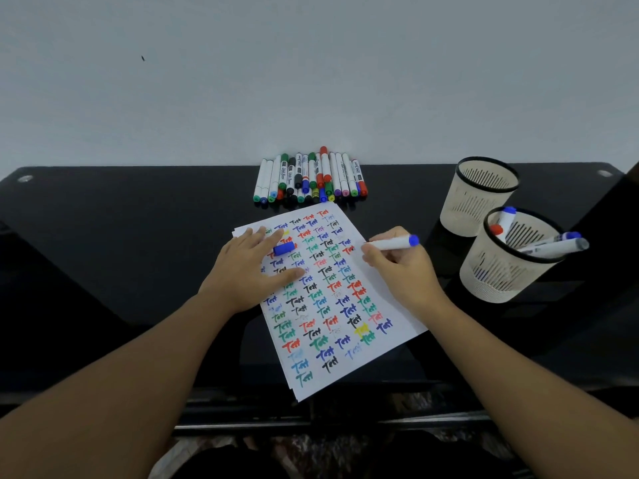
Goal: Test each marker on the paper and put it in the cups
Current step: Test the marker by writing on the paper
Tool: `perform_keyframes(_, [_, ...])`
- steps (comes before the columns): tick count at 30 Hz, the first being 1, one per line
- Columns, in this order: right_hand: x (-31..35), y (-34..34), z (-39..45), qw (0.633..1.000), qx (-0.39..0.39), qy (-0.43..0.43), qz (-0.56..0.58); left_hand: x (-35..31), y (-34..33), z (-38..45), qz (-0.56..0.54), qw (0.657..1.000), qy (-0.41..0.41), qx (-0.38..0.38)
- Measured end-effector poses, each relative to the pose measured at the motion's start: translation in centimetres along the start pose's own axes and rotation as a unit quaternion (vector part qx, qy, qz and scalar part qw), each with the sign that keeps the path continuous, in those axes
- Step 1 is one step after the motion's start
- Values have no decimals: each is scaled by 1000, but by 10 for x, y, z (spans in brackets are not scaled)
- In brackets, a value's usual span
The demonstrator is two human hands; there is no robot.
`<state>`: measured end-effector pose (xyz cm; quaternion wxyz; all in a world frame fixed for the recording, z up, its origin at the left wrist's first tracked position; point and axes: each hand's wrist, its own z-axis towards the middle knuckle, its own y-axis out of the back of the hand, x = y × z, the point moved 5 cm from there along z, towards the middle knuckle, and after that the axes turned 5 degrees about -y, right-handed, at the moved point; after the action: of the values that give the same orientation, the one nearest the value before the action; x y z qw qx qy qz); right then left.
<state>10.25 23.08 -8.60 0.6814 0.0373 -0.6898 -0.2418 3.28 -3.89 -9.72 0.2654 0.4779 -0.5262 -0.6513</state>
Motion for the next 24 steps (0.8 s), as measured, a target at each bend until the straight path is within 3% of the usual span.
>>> perform_keyframes(19, [2, -8, -2, 996, 65, -30, -45, 2, -2, 1, 5, 1000, 0, 11])
perform_keyframes(24, [2, -6, -2, 997, 44, -25, -51, 2, -2, 1, 3, 1000, 0, 12])
